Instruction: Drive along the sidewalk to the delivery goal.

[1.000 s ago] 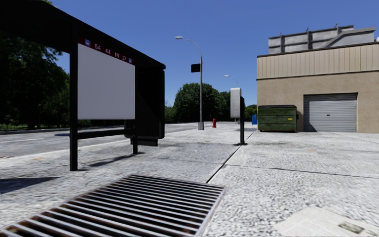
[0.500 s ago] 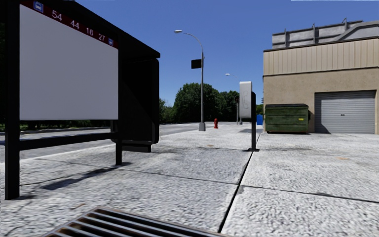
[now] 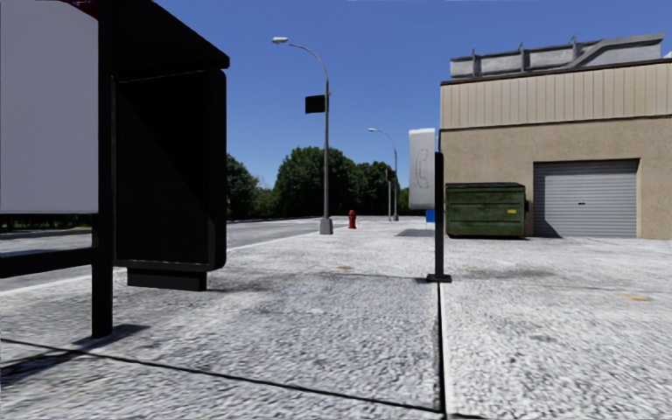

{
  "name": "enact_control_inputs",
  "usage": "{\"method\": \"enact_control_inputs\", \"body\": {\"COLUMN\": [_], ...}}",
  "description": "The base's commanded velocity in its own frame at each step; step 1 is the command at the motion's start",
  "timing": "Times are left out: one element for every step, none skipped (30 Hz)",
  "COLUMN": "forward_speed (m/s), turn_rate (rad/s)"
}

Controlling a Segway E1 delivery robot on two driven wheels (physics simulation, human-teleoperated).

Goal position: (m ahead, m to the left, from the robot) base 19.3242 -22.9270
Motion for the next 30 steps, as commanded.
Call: {"method": "enact_control_inputs", "body": {"forward_speed": [2.0,2.0,2.0,2.0,2.0,2.0,2.0,2.0,2.0,2.0,2.0,2.0,2.0,2.0,2.0,2.0,2.0,2.0,2.0,2.0,2.0,2.0,2.0,2.0,2.0,2.0,2.0,2.0,2.0,2.0], "turn_rate": [0.0,0.0,0.0,0.0,0.0,0.0,0.0,0.0,0.0,0.0,0.0,0.0,0.0,0.0,0.0,0.0,0.0,0.0,0.0,0.0,0.0,0.0,0.0,0.0,0.0,0.0,0.0,0.0,0.0,0.0]}}
